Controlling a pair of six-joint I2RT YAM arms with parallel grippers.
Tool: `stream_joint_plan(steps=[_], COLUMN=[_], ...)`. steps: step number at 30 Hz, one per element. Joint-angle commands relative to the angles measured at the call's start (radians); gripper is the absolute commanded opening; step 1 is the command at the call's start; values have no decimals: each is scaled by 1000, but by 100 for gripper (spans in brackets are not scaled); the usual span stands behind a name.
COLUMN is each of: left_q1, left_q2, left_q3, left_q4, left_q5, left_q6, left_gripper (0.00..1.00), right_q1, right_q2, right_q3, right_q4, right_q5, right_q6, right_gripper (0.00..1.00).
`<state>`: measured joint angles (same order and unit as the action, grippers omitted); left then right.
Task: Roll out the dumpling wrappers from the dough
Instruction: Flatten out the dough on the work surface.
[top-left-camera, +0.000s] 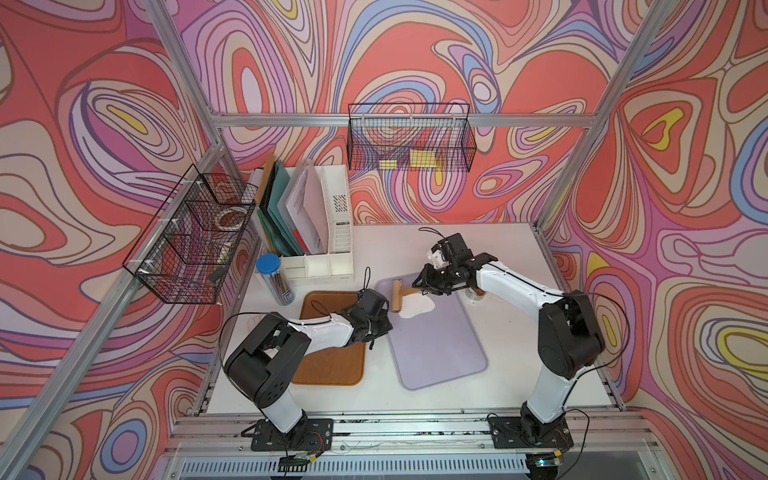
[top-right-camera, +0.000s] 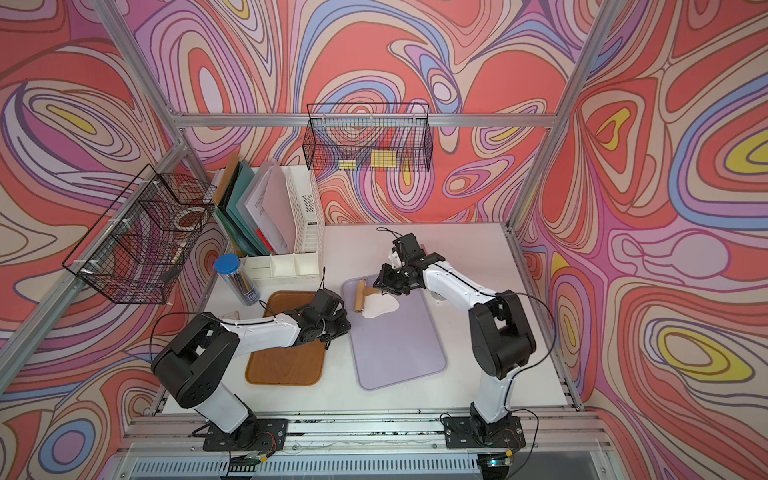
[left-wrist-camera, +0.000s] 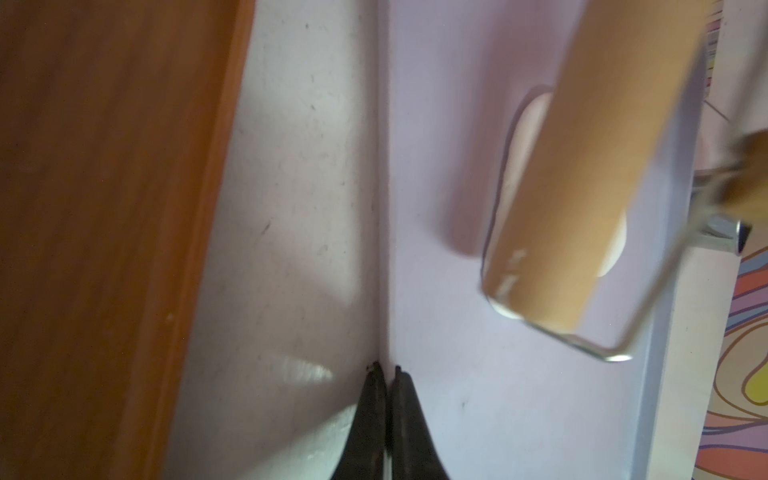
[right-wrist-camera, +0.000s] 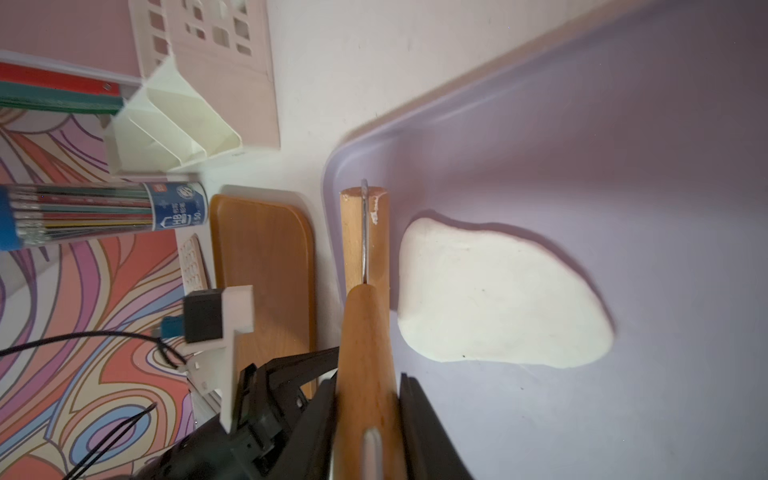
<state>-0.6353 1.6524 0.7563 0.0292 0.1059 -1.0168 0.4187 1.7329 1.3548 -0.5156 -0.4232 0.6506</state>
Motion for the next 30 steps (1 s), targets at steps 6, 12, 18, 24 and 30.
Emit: stream_joint_plan(steps=[6,12,18,24,30], left_q1=[-11,-12,-11,-12,-11], left_q2=[35,32,43,49,50], left_q3=[30,31,32,37,32], left_q4=[-93,-110,-115,-114,-114], left_q5=[39,36,34,37,38], left_q6=[46,55,51,44,40], left_gripper=[0,0,0,0,0], right_q1=[-305,-404,-230,-101,-84], right_q2=[-379,-424,-294,-111,96], right_q3=[-130,-200,-198,-178,-126], right_q4=[77,-6,-8,111,47], right_q5=[109,-59,-136,-142,-135], right_q6=[16,-44,-36,35,54], right_gripper=[0,0,0,0,0])
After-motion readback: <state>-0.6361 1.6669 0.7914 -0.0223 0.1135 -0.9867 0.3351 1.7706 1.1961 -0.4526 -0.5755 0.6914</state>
